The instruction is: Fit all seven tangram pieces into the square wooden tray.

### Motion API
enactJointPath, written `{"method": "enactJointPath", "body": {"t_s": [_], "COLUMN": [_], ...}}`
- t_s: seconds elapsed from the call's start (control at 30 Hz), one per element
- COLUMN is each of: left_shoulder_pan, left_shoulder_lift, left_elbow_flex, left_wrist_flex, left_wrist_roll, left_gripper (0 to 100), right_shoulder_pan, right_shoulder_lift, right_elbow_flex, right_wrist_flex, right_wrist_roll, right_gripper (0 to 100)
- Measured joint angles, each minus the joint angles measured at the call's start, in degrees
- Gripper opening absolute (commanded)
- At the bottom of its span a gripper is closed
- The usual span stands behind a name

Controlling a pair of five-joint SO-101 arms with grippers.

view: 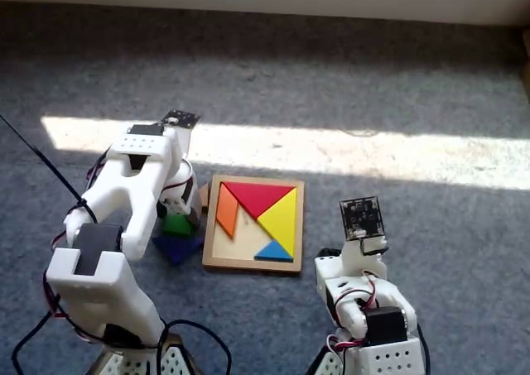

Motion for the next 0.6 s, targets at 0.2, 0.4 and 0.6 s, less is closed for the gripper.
{"method": "enactJointPath", "body": {"t_s": [0.2,0.4,0.6], "left_shoulder_pan": [0.18,2.02,10.37], "left_shoulder_lift": [-0.79,-9.41,-17.41], "left_elbow_flex": [-0.18,0.44,0.62], "left_wrist_flex": [0.09,2.11,6.33], "left_wrist_roll": [0.00,-0.09,-0.09], "left_gripper": [11,11,11], "right_shoulder_pan": [0.00,0.00,0.00], "right_shoulder_lift": [0.00,0.00,0.00], "right_elbow_flex": [0.00,0.00,0.00], "right_wrist_flex": [0.00,0.00,0.00], "right_wrist_roll": [0.00,0.00,0.00], "right_gripper": [0.5,0.5,0.5]}}
